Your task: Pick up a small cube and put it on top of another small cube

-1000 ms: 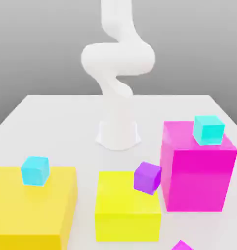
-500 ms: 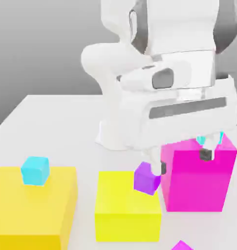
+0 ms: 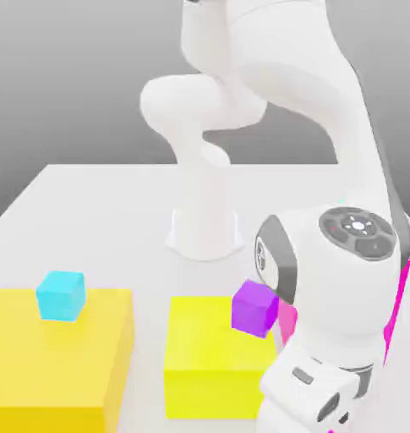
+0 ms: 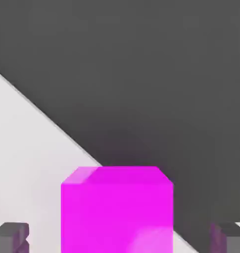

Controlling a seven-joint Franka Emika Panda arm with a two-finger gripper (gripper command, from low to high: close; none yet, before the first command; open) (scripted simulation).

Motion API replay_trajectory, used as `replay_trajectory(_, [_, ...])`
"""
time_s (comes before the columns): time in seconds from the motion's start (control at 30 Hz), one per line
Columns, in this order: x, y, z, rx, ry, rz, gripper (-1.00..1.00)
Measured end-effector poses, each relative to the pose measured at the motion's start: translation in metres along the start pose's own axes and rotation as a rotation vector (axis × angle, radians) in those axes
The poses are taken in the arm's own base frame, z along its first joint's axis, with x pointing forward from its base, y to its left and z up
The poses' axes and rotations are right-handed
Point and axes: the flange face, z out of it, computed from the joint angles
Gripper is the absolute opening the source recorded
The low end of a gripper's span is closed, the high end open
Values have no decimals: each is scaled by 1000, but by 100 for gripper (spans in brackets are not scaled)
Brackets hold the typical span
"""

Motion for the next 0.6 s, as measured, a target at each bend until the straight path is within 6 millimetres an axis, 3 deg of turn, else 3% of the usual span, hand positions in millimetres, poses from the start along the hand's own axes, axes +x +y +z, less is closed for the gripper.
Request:
replay_trajectory(0.17, [0, 0, 5, 0, -1, 0, -100])
replay_trajectory(0.23, [0, 0, -10, 0, -1, -1, -100])
replay_trajectory(0.33, [0, 2, -51, 0, -1, 4, -100])
replay_trajectory(0.47, [-1, 78, -97, -15, 5, 226, -100])
replay_trajectory(0.6, [-19, 164, -137, -24, 9, 492, -100])
